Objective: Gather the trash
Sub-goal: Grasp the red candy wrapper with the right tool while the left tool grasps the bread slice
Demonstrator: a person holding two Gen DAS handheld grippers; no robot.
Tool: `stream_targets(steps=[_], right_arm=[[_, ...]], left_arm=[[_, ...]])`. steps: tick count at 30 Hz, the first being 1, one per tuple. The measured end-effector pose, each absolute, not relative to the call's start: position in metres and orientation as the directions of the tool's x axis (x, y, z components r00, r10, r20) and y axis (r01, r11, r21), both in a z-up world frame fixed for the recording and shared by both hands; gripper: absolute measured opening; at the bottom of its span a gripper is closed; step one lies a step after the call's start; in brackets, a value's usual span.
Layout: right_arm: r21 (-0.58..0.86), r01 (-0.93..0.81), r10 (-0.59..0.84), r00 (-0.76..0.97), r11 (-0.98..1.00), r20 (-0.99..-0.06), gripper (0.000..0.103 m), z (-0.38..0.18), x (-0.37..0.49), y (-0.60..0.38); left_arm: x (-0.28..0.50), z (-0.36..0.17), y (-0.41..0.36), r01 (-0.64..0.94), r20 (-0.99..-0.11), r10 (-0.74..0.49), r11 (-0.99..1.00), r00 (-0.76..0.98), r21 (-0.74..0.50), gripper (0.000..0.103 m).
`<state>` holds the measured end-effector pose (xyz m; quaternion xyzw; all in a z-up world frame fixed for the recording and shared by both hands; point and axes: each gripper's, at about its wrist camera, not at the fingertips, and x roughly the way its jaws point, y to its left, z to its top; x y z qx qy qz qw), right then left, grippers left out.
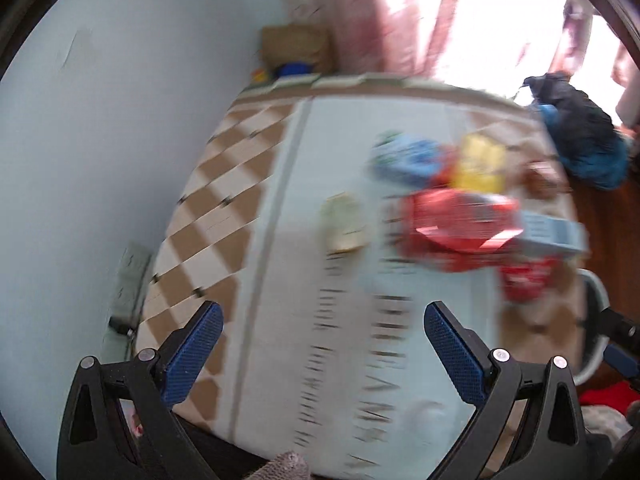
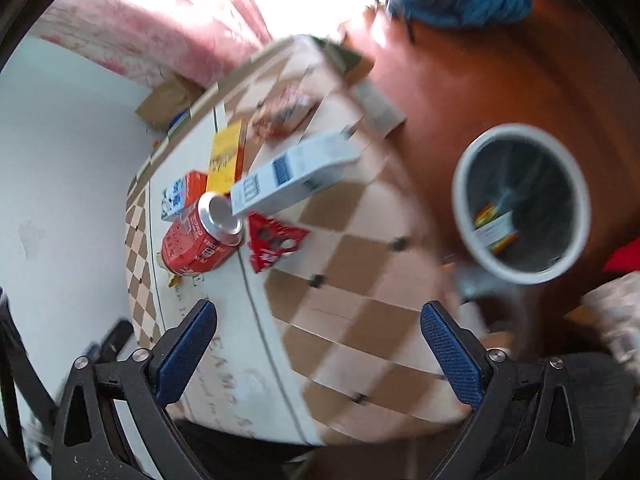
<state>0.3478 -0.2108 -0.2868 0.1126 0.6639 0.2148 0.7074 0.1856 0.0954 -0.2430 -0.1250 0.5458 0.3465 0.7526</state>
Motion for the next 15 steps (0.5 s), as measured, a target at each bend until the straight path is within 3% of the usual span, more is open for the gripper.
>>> stream_targets(steps=[3,8,10,12,15], right_arm=[[0.441,-0.120,0.443,-0.012,0.890,-0.897,0.085,-0.319,0.357,-0.179],[0.438,-0.075,0.440,0.009,0.896,-0.898,0.084,-0.345,0.366,-0.147],[0.437,-0.069,0.439,0.020,0.897,-0.898,0.079,-0.349,0.369,-0.139],[0.418,-0.076,0.421,0.032,0.905,-0.906,0.057,-0.353,0.370,-0.130],[0.372,-0.090,0.378,0.065,0.924,-0.923,0.036,-0.353,0.372,-0.125]], left_arm=[[0.176,-0.268,0.127,-0.684,-0.927,0.356,0.706,0.119,0.183,0.103],[0.177,-0.289,0.154,-0.704,-0.944,0.305,0.697,0.124,0.133,0.102],[0.183,-0.295,0.160,-0.703,-0.949,0.285,0.703,0.136,0.111,0.102],[0.191,-0.301,0.166,-0.697,-0.954,0.259,0.712,0.149,0.085,0.102],[0.209,-0.309,0.174,-0.690,-0.958,0.240,0.721,0.156,0.069,0.102]])
